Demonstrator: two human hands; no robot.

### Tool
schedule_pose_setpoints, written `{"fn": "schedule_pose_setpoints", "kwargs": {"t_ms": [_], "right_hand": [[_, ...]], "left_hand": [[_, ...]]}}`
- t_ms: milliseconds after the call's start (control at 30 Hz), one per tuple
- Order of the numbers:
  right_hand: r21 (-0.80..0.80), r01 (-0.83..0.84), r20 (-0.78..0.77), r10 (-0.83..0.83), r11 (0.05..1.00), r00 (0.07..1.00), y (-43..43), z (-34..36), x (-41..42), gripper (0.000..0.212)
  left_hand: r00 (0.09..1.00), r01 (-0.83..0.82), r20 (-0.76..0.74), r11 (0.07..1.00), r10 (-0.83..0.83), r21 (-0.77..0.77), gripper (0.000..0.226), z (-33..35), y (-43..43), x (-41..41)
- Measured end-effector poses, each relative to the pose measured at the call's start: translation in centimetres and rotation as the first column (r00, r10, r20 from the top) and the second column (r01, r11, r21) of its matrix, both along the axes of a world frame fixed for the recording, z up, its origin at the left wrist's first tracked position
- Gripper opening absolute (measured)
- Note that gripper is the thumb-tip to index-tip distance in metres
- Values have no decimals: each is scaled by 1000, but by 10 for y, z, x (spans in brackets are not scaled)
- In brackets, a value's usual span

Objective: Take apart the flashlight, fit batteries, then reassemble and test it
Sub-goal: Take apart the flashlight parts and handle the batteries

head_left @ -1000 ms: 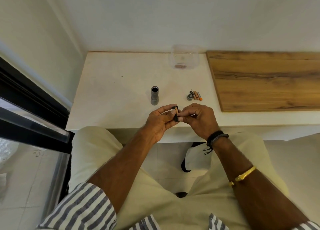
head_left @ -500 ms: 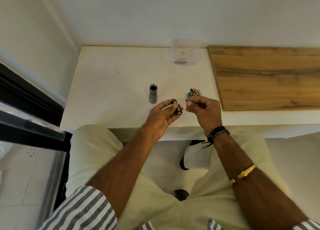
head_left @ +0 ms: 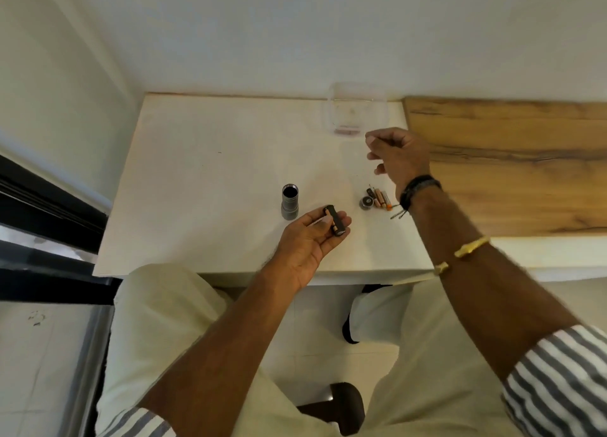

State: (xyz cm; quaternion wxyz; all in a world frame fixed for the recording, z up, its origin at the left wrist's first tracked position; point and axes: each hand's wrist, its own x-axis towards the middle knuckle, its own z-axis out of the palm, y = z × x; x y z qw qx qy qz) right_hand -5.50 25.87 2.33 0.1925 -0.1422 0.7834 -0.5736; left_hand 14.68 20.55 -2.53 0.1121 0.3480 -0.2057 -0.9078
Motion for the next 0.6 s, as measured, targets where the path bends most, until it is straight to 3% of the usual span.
{"fn": "schedule_pose_setpoints", "kwargs": {"t_ms": [167, 267, 433, 600], "right_hand": [[252, -50, -237, 112, 967, 965, -45, 1, -53, 7], [449, -61, -357, 241, 892, 903, -67, 4, -76, 14], [765, -50, -295, 419, 642, 859, -95, -2, -101, 21], [871, 2, -292, 514, 491, 807, -110, -13, -105, 8]], "left_hand": [[999, -4, -40, 999, 6, 40, 32, -1, -4, -3], [1000, -23, -12, 998, 23, 53, 29, -4, -3, -3], [998, -58, 8, 994, 58, 90, 29, -8, -5, -3], [1000, -27, 5, 996, 26, 84, 32, -10, -5, -4]]}}
